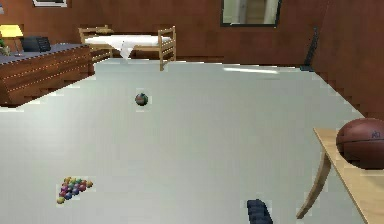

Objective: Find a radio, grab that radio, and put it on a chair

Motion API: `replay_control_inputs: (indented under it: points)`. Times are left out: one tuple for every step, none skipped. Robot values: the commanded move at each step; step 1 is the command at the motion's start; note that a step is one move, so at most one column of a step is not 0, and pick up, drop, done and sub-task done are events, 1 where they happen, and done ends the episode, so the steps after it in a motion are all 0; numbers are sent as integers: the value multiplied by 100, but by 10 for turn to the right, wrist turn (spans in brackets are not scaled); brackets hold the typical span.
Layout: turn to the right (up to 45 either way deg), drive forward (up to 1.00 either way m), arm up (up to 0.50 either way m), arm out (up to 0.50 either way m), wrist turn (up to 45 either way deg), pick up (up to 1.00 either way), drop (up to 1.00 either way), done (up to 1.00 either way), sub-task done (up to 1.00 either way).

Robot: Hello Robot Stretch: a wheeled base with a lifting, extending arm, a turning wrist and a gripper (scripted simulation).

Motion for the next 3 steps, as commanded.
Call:
replay_control_inputs:
  points:
    - [0,0,0,0,0,0,100,0,0]
    - [0,0,0,-10,0,0,0,0,0]
    - [0,0,0,0,0,0,0,100,0]
